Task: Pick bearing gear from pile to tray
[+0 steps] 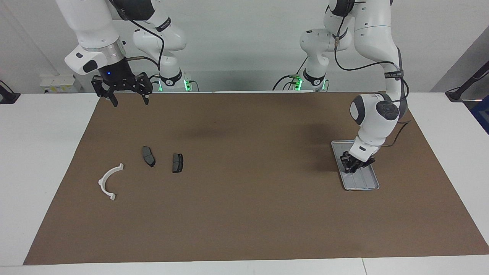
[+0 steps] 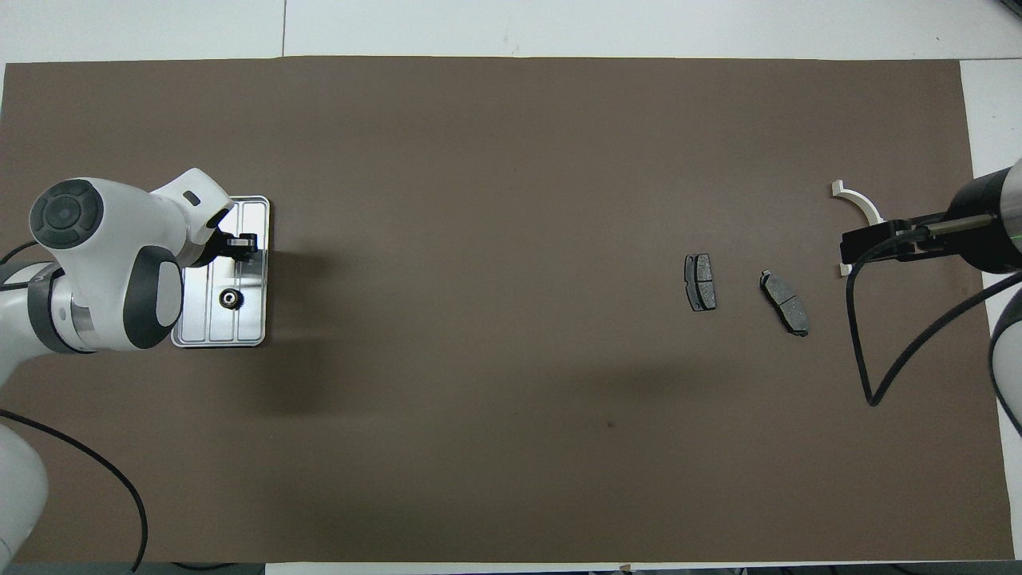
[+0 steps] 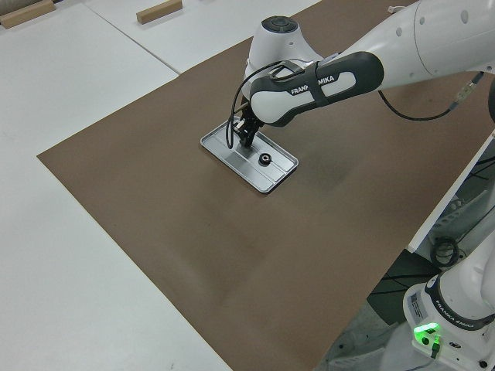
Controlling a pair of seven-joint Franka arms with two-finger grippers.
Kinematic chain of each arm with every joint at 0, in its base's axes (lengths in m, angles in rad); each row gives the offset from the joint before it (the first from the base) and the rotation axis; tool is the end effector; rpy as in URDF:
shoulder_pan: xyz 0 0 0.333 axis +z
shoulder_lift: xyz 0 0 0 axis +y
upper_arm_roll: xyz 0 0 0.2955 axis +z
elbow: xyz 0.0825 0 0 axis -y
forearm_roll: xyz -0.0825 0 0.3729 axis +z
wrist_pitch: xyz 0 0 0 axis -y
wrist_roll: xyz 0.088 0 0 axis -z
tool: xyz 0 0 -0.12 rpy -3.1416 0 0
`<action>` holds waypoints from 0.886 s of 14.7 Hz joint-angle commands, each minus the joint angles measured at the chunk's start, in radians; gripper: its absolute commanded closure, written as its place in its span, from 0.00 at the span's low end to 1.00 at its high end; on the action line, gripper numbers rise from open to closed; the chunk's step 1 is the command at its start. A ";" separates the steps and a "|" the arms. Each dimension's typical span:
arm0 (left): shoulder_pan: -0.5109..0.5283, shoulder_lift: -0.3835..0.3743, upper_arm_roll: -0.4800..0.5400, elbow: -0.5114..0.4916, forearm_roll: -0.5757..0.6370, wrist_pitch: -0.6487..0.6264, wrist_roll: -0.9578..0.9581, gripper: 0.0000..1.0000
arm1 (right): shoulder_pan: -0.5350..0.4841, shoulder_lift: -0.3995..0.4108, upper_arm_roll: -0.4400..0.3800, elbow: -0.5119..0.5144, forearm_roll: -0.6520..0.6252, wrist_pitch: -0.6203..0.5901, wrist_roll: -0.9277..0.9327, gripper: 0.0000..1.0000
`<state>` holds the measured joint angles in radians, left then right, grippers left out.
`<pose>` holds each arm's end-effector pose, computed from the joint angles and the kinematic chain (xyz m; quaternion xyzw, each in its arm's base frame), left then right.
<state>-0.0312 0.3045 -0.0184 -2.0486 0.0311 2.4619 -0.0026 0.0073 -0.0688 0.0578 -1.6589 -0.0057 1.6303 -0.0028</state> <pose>0.5898 -0.0289 0.2761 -0.9979 0.0344 -0.0546 0.0063 0.5281 0.0347 0.5923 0.9992 0.0340 0.0202 0.0042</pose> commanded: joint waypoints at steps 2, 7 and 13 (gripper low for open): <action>0.005 -0.004 -0.002 -0.018 -0.013 0.022 0.026 0.06 | -0.007 -0.019 0.004 -0.021 0.023 0.003 -0.028 0.00; 0.005 -0.022 -0.002 0.034 -0.011 -0.098 0.026 0.00 | -0.009 -0.019 0.004 -0.021 0.023 0.006 -0.025 0.00; 0.013 -0.087 0.000 0.051 -0.007 -0.217 0.039 0.00 | -0.009 -0.019 0.004 -0.021 0.023 0.008 -0.025 0.00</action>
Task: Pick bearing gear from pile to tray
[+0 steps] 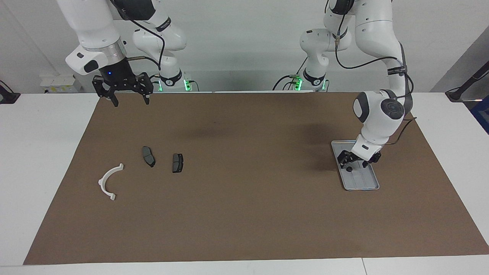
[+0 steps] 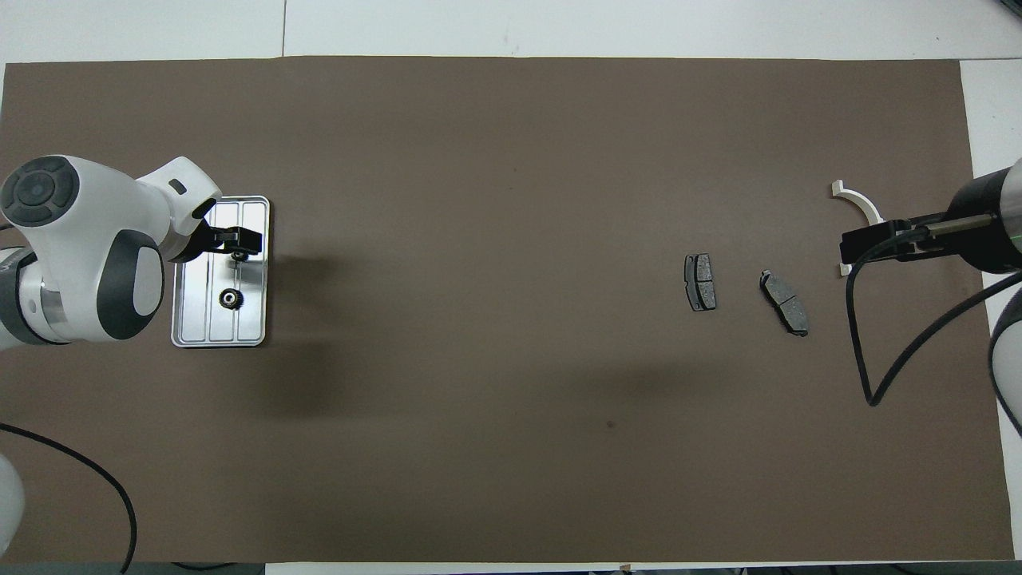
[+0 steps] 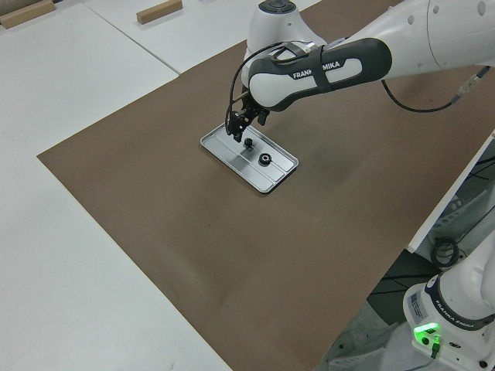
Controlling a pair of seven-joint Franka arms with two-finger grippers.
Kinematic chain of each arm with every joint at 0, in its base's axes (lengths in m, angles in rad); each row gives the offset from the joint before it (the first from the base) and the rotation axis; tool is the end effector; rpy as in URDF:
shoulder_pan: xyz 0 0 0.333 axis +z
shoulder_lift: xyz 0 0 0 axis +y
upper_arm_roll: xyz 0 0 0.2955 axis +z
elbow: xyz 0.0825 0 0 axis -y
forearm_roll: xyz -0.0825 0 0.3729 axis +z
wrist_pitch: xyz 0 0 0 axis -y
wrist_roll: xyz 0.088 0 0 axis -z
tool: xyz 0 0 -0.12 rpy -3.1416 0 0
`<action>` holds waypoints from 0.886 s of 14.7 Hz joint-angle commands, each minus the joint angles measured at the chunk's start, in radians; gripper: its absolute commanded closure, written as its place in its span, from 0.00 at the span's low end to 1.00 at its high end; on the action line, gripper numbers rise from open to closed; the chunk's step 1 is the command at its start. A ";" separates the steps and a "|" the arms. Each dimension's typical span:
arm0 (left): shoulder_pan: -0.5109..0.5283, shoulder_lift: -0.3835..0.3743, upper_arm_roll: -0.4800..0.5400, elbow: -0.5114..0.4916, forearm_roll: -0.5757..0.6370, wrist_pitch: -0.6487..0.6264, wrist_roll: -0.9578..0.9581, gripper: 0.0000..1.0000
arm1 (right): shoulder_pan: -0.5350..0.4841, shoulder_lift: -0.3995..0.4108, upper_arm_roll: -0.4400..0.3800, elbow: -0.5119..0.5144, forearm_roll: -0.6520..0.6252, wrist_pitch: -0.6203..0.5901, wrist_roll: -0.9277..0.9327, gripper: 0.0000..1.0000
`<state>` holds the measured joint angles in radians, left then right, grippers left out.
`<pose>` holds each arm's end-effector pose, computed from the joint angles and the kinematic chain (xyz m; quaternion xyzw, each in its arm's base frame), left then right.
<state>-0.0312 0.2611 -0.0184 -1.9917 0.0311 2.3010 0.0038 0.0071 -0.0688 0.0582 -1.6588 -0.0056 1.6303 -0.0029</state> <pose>0.5905 -0.0281 0.3106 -0.9990 0.0364 -0.0243 0.0089 0.5281 0.0349 0.5924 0.9992 0.0342 0.0202 0.0042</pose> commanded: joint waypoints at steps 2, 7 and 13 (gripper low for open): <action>0.023 -0.077 0.000 -0.006 -0.005 -0.100 0.065 0.00 | -0.009 -0.019 0.003 -0.021 0.023 0.008 -0.025 0.00; 0.025 -0.155 -0.001 -0.006 0.004 -0.147 0.055 0.00 | -0.009 -0.019 0.003 -0.021 0.023 0.011 -0.025 0.00; 0.028 -0.301 0.000 0.019 0.003 -0.241 0.044 0.00 | -0.012 -0.019 0.003 -0.021 0.023 0.011 -0.026 0.00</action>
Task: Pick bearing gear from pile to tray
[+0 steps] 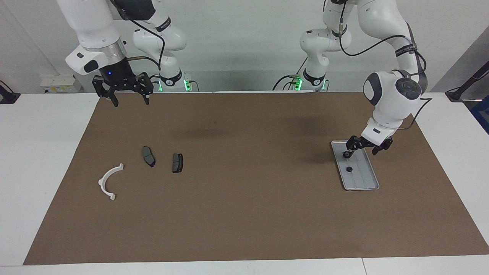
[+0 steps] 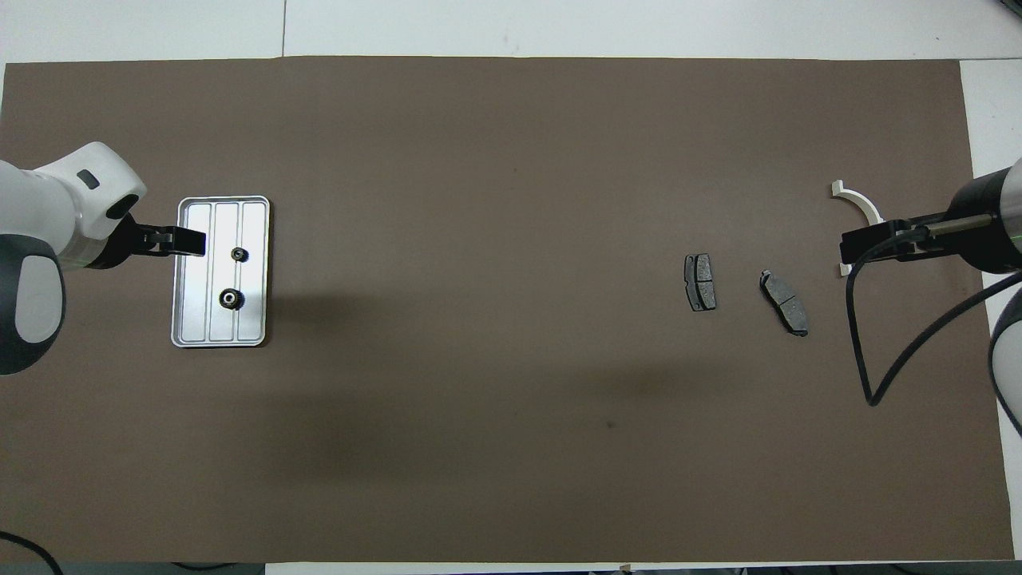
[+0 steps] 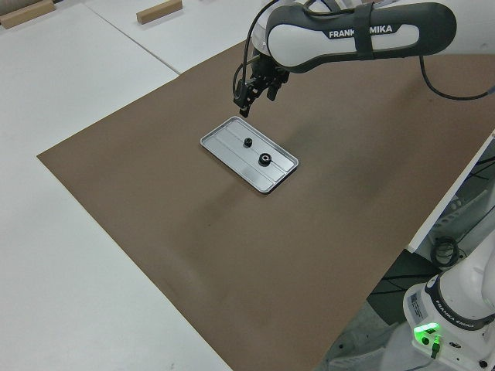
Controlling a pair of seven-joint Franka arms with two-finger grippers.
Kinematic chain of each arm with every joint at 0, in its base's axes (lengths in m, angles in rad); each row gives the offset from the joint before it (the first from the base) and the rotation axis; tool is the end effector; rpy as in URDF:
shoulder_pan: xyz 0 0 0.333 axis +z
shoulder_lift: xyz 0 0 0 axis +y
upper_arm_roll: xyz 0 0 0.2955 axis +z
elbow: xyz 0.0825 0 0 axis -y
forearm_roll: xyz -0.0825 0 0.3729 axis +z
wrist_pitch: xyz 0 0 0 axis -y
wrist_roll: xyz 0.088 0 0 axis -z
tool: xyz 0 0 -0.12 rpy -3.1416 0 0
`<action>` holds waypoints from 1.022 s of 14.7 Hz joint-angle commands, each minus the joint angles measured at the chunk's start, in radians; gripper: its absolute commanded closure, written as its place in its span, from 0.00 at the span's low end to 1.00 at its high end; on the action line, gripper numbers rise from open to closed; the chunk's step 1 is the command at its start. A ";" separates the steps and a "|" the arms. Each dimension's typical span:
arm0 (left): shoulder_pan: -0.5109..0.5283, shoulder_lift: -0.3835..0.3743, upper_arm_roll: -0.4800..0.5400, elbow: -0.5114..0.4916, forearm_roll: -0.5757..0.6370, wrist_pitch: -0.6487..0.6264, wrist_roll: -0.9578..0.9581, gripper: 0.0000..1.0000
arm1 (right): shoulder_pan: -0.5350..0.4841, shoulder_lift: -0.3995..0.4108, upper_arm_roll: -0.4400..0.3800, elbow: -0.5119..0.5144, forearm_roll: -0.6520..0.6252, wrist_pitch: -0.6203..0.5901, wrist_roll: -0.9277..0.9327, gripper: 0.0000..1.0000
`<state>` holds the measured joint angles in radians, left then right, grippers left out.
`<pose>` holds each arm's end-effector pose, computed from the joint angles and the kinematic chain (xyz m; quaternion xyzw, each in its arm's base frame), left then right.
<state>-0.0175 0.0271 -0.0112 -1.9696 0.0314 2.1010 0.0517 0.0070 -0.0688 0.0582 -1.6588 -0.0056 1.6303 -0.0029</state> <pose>0.5640 -0.0143 0.4371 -0.9974 0.0473 -0.0520 0.0144 0.5281 0.0348 0.5924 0.9992 0.0341 0.0202 0.0042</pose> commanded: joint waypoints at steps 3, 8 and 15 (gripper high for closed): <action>0.028 -0.134 -0.007 -0.003 -0.005 -0.090 -0.004 0.00 | -0.012 -0.019 0.003 -0.021 0.022 0.008 -0.026 0.00; 0.013 -0.245 -0.016 -0.003 -0.002 -0.356 0.005 0.00 | -0.010 -0.019 0.003 -0.021 0.022 0.009 -0.026 0.00; 0.016 -0.072 -0.041 0.346 -0.001 -0.585 0.008 0.00 | -0.009 -0.019 0.003 -0.022 0.022 0.009 -0.026 0.00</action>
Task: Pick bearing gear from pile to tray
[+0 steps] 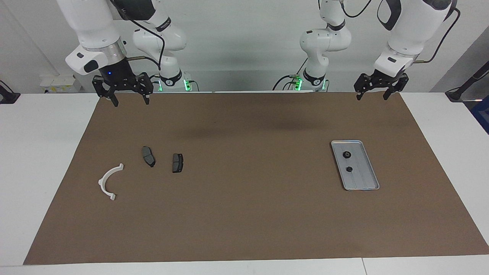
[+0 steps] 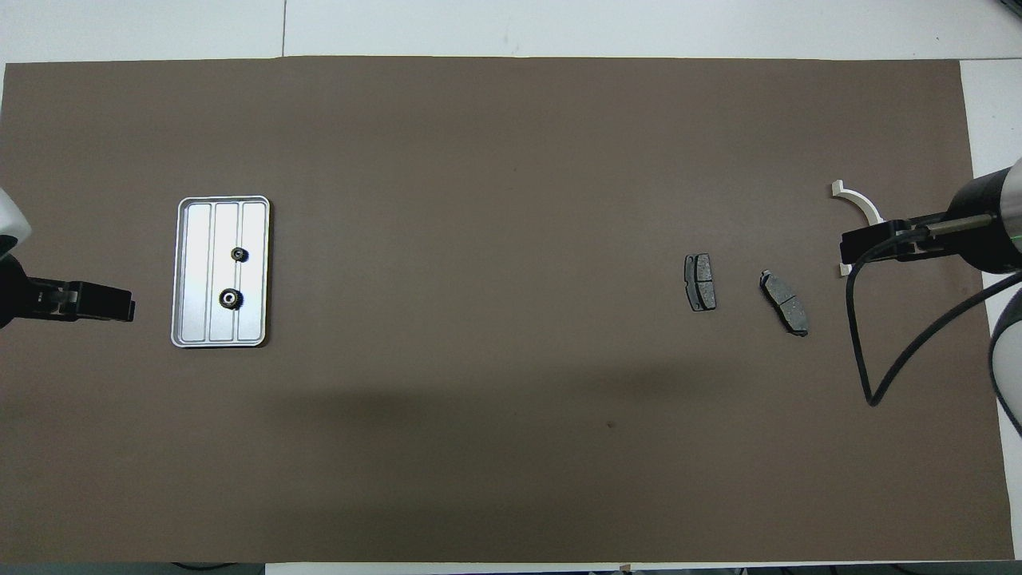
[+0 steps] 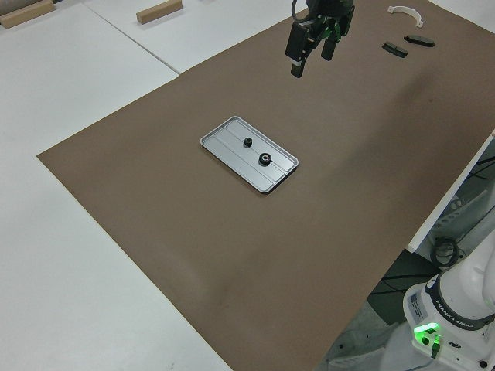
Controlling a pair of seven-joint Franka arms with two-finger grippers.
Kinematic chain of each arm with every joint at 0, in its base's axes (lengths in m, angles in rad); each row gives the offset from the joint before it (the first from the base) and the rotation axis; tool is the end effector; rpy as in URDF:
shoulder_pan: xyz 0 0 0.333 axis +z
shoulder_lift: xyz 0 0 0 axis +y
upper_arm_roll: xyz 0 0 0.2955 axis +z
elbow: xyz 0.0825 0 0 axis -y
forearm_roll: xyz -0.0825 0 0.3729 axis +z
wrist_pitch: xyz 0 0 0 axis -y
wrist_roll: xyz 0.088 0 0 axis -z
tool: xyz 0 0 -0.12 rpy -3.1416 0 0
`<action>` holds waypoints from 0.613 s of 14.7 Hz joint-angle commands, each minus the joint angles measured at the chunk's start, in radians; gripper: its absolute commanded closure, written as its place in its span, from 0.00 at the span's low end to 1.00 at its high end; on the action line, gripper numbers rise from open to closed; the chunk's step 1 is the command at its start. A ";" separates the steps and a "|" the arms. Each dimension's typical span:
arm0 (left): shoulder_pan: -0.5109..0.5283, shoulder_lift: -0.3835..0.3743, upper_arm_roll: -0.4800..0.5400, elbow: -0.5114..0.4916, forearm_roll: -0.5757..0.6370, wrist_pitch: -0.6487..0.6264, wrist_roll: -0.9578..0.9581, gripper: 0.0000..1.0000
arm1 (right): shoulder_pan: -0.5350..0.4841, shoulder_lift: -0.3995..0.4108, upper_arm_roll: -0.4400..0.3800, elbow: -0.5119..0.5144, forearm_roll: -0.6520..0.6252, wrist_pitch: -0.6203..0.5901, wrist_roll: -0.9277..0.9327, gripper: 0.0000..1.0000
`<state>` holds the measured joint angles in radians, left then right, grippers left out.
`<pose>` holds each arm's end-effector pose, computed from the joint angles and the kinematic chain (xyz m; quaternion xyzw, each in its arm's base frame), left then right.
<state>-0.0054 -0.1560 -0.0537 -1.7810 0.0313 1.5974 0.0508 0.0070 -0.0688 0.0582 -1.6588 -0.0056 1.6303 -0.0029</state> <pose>0.4964 -0.0274 0.5775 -0.9982 0.0552 0.0138 0.0199 0.5281 0.0348 0.5924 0.9992 0.0341 0.0202 0.0042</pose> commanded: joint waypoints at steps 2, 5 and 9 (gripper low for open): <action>0.001 0.150 0.002 0.205 0.004 -0.100 0.009 0.00 | -0.009 -0.019 0.003 -0.022 0.022 0.009 -0.026 0.00; -0.002 0.156 0.002 0.209 0.007 -0.122 0.011 0.00 | -0.009 -0.019 0.003 -0.028 0.022 0.011 -0.026 0.00; -0.004 0.188 0.000 0.262 -0.001 -0.149 0.011 0.00 | -0.009 -0.019 0.003 -0.029 0.022 0.011 -0.026 0.00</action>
<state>-0.0054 0.0023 -0.0550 -1.5743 0.0314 1.4879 0.0521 0.0070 -0.0688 0.0582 -1.6622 -0.0056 1.6303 -0.0029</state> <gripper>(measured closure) 0.000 0.000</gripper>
